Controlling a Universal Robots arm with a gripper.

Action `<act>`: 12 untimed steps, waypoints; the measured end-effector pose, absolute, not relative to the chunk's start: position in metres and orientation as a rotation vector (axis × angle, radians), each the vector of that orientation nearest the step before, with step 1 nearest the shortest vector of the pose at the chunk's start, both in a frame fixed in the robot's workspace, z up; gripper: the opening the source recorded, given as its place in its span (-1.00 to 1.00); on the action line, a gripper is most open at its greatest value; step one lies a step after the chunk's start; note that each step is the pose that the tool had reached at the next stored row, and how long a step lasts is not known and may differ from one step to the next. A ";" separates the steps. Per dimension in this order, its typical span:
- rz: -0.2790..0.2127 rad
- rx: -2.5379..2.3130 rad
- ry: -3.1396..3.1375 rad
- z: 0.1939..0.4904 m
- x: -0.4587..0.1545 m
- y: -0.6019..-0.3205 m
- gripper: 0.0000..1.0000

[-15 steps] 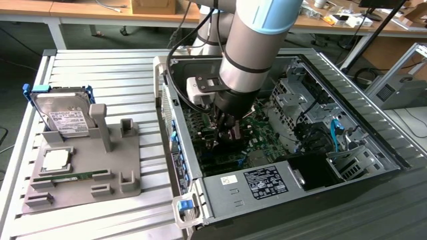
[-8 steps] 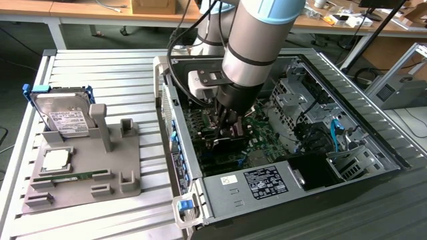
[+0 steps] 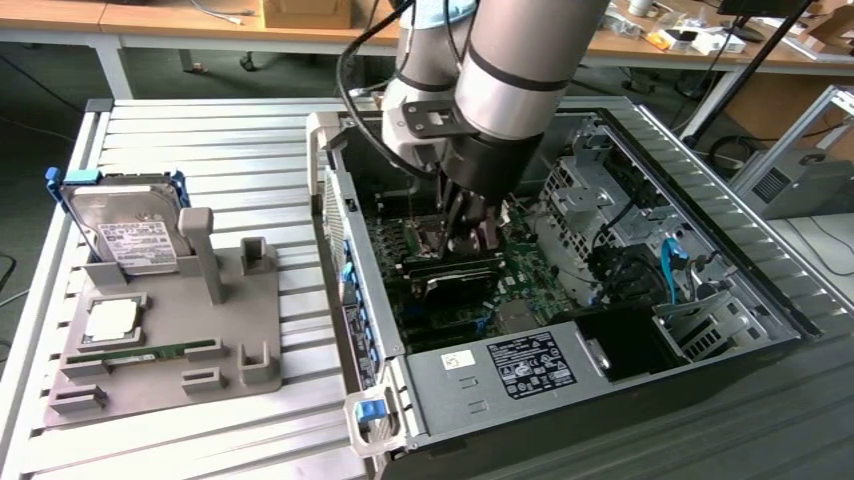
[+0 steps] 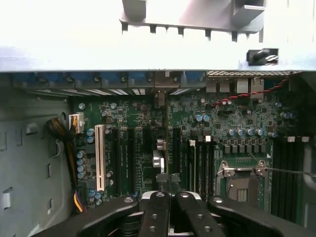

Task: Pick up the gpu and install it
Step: 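Press down on the gpu until it lock into place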

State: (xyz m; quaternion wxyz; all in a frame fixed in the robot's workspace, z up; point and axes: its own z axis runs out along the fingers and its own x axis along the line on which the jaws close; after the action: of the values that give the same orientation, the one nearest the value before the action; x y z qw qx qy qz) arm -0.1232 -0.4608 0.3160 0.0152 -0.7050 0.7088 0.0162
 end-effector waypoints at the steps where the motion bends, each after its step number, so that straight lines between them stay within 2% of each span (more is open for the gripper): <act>1: 0.051 -2.194 2.205 0.320 -0.123 -0.461 -0.79; 12: 0.050 -2.194 2.206 0.362 -0.123 -0.461 -0.79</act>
State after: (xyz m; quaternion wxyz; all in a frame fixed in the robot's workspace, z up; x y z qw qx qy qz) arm -0.1229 -0.4608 0.3617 0.0152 -0.7051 0.7088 0.0162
